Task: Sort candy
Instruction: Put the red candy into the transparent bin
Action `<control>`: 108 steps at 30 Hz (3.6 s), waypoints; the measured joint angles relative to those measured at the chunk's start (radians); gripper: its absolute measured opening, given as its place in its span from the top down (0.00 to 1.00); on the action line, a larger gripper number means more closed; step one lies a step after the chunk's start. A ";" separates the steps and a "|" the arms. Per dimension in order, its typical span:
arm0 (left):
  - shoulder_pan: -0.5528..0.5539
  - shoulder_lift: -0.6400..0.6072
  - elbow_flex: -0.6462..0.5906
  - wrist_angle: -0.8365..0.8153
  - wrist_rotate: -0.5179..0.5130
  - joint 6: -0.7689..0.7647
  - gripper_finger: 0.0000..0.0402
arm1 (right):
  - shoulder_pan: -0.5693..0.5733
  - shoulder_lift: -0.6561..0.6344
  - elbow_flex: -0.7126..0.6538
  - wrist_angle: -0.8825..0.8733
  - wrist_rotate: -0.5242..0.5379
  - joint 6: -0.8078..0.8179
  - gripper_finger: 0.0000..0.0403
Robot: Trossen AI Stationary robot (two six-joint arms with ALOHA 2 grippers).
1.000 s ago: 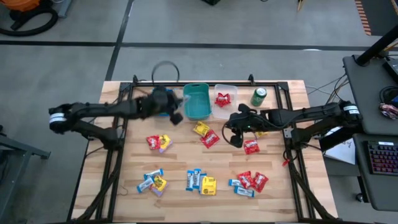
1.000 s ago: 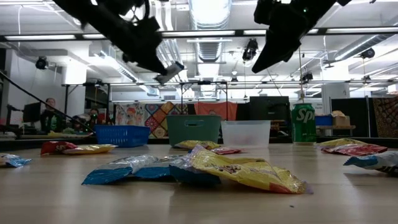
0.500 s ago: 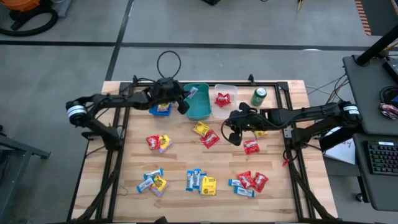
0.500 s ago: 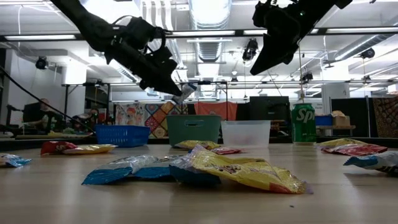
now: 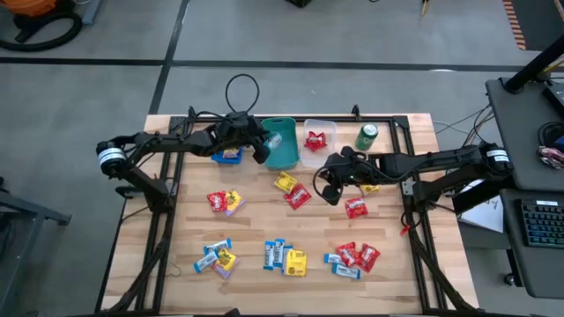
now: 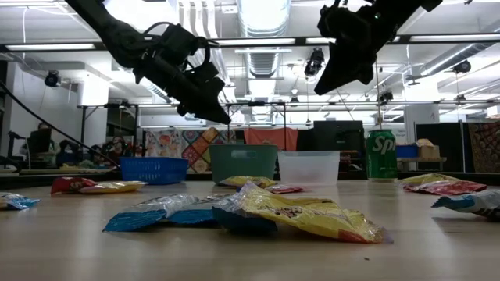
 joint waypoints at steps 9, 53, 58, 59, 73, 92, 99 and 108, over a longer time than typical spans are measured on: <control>-0.007 -0.063 0.000 -0.015 0.029 -0.035 0.62 | 0.000 0.000 0.001 -0.012 -0.068 0.161 0.93; -0.469 -0.382 -0.061 -0.081 -0.012 -0.089 0.62 | 0.110 0.188 -0.081 -0.502 -0.323 0.646 0.83; -0.469 -0.382 -0.055 -0.079 -0.013 -0.088 0.62 | 0.108 0.191 -0.079 -0.497 -0.397 0.591 0.74; -0.468 -0.382 -0.055 -0.079 -0.013 -0.088 0.62 | 0.107 0.191 -0.079 -0.497 -0.389 0.583 0.73; -0.469 -0.381 -0.055 -0.077 -0.012 -0.087 0.62 | 0.107 0.186 -0.109 -0.554 -0.299 0.727 0.45; -0.495 -0.311 -0.055 -0.146 -0.012 -0.162 0.62 | 0.114 0.170 -0.282 -0.229 -0.272 0.728 0.95; -0.524 -0.311 -0.055 -0.248 -0.009 -0.207 0.62 | 0.113 0.076 -0.287 -0.200 -0.201 0.687 0.96; -0.524 -0.311 -0.055 -0.429 -0.011 -0.351 0.62 | 0.108 -0.004 -0.286 0.129 -0.143 0.507 0.97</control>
